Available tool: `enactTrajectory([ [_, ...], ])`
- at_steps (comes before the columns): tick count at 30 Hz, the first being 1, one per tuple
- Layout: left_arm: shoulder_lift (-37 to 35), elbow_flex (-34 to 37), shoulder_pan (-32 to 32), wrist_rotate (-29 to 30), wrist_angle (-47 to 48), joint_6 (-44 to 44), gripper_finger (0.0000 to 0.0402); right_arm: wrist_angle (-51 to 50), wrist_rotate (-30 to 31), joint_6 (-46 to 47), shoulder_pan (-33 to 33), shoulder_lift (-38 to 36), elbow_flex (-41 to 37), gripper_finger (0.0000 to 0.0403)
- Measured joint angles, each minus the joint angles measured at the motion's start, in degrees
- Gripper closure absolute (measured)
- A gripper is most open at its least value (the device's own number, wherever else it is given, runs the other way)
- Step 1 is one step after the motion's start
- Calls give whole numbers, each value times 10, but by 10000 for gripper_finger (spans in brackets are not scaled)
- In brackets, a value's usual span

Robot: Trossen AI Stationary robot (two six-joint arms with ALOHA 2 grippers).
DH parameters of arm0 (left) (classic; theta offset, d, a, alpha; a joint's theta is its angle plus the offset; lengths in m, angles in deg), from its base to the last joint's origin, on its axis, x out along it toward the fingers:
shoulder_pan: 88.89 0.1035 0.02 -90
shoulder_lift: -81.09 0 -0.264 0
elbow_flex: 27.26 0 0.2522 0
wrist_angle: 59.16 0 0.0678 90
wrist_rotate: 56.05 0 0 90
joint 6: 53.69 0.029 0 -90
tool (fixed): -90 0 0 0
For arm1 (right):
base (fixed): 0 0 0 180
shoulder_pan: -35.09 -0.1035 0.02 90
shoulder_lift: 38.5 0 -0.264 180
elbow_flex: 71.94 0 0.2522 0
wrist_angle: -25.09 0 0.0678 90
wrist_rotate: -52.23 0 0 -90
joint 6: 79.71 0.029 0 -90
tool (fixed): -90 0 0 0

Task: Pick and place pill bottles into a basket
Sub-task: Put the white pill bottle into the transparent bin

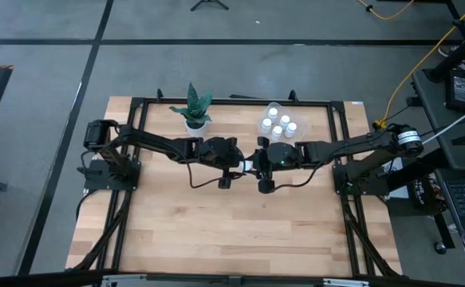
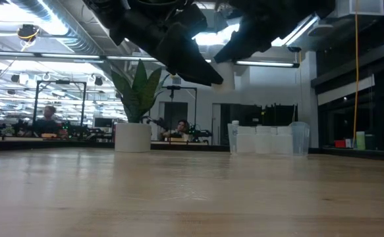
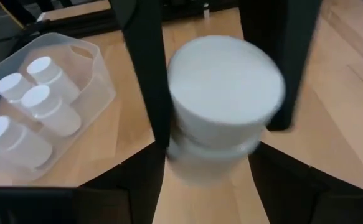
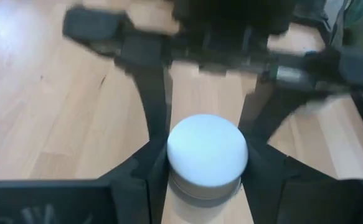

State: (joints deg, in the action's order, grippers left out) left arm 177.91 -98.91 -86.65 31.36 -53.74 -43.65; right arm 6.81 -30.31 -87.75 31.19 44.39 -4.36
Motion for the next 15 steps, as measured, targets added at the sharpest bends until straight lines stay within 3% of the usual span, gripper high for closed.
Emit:
enactTrajectory([
  [15, -42, 0, 0, 16, 104, 4, 187, -44, 15, -1, 1, 0, 0, 248],
])
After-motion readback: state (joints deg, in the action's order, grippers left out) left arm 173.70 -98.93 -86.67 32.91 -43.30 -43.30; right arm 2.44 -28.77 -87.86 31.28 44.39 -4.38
